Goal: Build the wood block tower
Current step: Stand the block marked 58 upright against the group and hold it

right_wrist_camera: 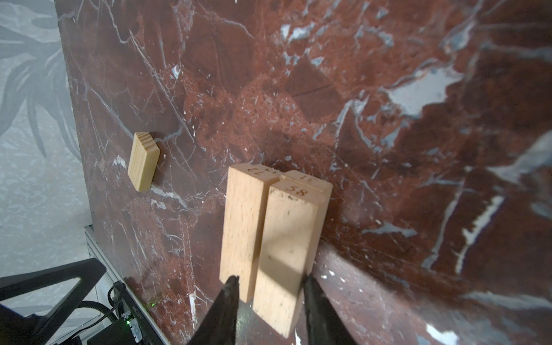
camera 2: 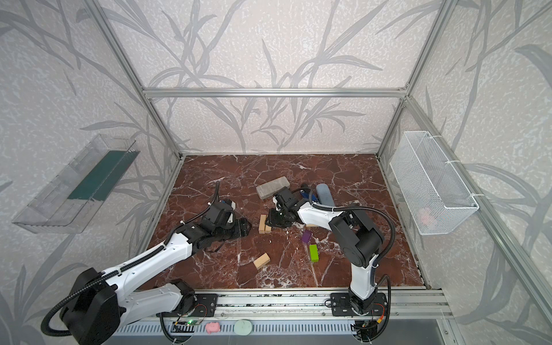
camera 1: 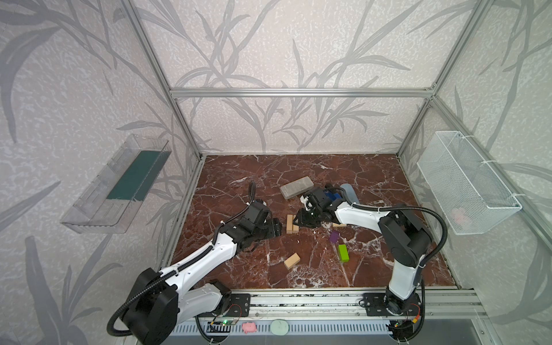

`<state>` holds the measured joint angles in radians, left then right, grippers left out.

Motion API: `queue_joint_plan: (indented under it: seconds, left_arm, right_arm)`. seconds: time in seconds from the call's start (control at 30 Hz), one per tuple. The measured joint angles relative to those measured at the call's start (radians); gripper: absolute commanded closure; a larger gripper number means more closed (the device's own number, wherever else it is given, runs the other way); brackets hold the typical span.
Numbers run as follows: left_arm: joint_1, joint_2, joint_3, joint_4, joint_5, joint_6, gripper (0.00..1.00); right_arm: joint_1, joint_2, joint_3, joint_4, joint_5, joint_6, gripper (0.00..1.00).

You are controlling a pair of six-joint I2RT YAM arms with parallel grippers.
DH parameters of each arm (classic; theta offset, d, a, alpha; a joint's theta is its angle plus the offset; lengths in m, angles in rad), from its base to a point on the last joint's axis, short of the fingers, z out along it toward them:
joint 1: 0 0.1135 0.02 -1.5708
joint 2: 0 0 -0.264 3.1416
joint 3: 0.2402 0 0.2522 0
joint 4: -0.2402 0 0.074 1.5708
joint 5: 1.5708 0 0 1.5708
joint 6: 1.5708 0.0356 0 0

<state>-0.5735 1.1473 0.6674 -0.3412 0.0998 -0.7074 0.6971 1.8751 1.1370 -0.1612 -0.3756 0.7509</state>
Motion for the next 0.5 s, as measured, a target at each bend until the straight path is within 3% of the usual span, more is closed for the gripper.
queue_joint_plan:
  seconds: [0.5]
  left_arm:
    - [0.0, 0.001, 0.002, 0.0, 0.0, 0.0, 0.2]
  right_arm:
    - [0.0, 0.005, 0.006, 0.006, -0.013, 0.001, 0.63]
